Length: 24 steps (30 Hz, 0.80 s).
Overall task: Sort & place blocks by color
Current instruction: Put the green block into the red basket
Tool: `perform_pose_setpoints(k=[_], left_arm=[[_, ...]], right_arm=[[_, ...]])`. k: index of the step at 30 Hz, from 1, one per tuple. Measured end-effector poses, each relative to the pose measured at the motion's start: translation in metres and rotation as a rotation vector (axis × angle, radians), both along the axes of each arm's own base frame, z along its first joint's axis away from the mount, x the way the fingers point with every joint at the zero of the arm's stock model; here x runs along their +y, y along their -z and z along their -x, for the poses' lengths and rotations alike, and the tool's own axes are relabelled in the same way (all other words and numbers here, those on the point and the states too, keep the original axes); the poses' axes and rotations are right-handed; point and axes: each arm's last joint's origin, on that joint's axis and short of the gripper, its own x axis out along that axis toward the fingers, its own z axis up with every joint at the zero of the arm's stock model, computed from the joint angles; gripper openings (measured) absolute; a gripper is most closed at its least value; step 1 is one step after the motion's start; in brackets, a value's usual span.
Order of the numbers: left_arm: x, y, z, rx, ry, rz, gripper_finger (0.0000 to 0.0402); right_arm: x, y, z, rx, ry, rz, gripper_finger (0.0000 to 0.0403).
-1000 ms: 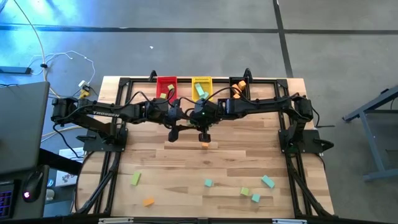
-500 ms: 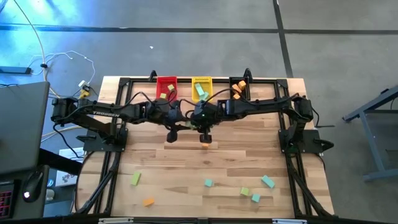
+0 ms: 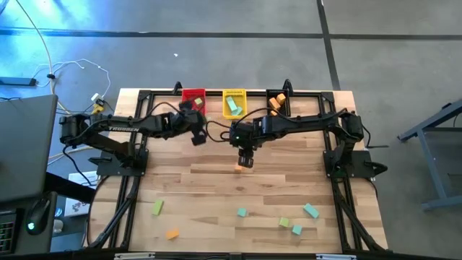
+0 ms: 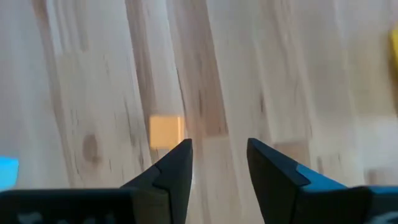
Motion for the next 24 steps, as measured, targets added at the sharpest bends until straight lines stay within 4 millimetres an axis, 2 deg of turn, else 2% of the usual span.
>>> perform_pose_setpoints(k=[10,15,24], left_arm=[[0.054,0.001,0.036,-0.001,-0.232,0.019,0.0108],[0.069,0.005,0.047,-0.033,-0.277,0.072,0.0108],[0.088,0.020,0.051,-0.035,-0.342,0.089,0.0113]], right_arm=[[0.028,0.005,0.017,0.184,-0.019,-0.012,0.0139],[0.046,0.007,0.028,0.290,0.035,-0.018,0.0139],[0.088,0.018,0.048,0.420,0.070,-0.025,0.0139]])
